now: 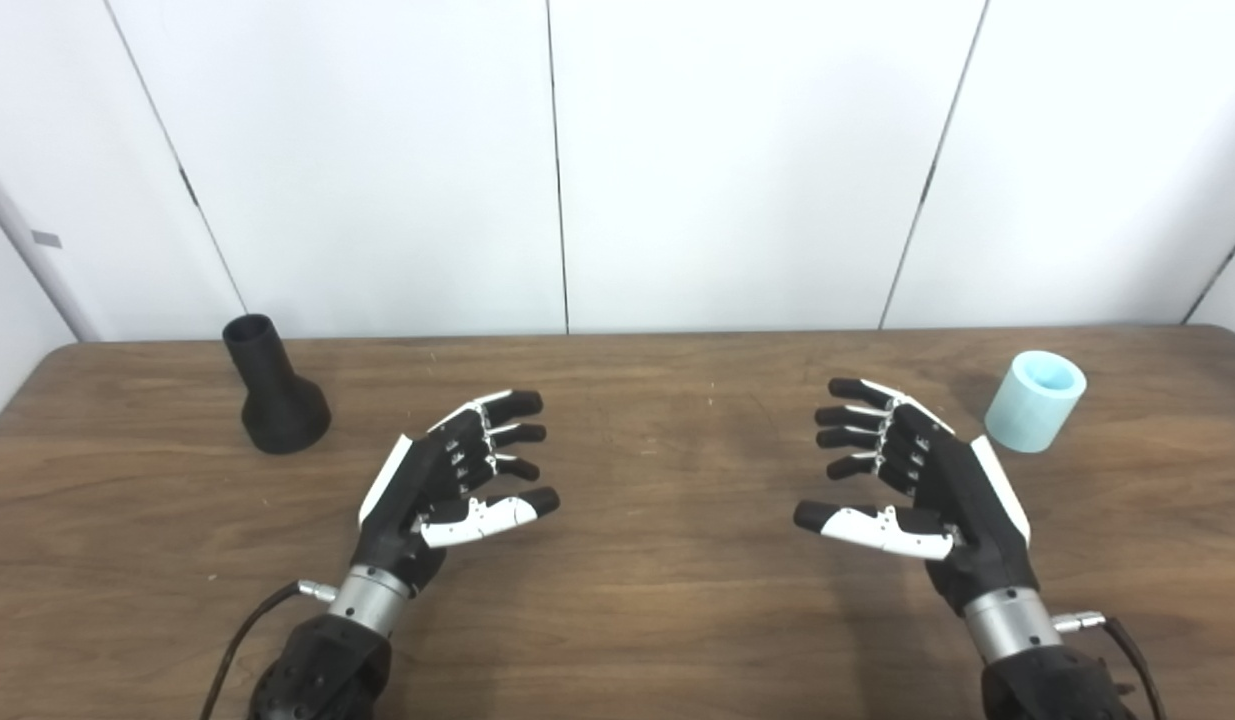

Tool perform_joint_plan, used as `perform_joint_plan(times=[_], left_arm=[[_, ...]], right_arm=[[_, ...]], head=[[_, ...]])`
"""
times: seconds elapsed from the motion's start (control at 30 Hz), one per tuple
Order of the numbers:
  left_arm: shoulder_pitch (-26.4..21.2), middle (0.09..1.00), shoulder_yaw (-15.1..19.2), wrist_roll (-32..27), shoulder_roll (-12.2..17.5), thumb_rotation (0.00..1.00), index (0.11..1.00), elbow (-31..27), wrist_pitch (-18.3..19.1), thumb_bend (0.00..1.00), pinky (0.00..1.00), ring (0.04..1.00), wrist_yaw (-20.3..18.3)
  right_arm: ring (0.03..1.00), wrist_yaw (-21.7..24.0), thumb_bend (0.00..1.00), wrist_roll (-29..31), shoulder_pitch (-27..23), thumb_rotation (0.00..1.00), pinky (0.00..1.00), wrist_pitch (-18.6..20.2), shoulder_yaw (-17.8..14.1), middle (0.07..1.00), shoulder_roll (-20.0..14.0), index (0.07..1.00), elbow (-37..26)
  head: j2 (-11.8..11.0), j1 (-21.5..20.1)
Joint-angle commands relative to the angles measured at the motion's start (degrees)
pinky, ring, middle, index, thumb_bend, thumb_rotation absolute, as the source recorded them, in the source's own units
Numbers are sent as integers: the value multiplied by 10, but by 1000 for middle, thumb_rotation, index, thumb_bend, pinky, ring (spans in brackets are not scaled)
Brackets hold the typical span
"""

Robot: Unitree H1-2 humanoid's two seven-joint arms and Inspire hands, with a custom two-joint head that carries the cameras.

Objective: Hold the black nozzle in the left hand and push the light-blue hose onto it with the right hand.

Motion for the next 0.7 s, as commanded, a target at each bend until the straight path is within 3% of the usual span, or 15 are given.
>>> perform_joint_plan(times=[0.0, 0.07, 0.1, 0.17, 0.37, 0.43, 0.5, 0.57, 0.6, 0.67], left_arm=[[-23, 627, 3, -5, 0, 0, 745, -10, -14, 736, 627, 718, 1], [-24, 657, 2, -2, 0, 0, 668, -8, -19, 734, 614, 711, 2], [-24, 714, 1, -1, 1, 0, 629, -7, -21, 732, 568, 711, 1], [-23, 742, 1, -7, 2, 0, 636, -9, -16, 732, 534, 709, -2], [-17, 799, 7, -24, -6, 0, 817, -26, 17, 723, 395, 591, 4], [-17, 776, 8, -27, -7, 0, 892, -25, 15, 724, 376, 541, 4], [-19, 693, 8, -27, -7, 0, 926, -22, 8, 741, 388, 516, 4], [-21, 621, 2, -6, -2, 0, 831, -18, -3, 759, 446, 555, 6], [-22, 638, -2, 7, 2, 10, 737, -17, -6, 770, 525, 624, 8], [-23, 675, -5, 18, 4, 32, 677, -16, -8, 778, 593, 685, 8]], right_arm=[[671, 2, 744, 4, -16, 134, 554, -27, -4, 703, -4, 753, -11], [671, 2, 744, 3, -16, 137, 554, -26, -3, 692, -4, 743, -13], [678, 2, 743, 2, -16, 136, 561, -26, -2, 690, -4, 729, -12], [681, 2, 743, 1, -16, 137, 565, -24, -2, 691, -4, 722, -13], [683, 2, 742, 1, -15, 136, 571, -22, -3, 698, -5, 716, -17], [683, 1, 739, 1, -16, 130, 571, -21, -3, 697, -5, 716, -17], [683, 1, 736, 1, -16, 122, 571, -20, -3, 694, -5, 717, -17], [683, 1, 736, 1, -16, 121, 571, -20, -3, 693, -4, 717, -16], [683, 2, 736, 1, -16, 122, 572, -21, -3, 692, -4, 717, -16], [683, 2, 736, 3, -16, 122, 572, -21, -4, 692, -5, 717, -15]], head=[[0, 0], [0, 0], [-1, 0], [0, -1], [1, 0], [2, -1], [2, 0], [2, 0], [1, 2], [-3, 17]])
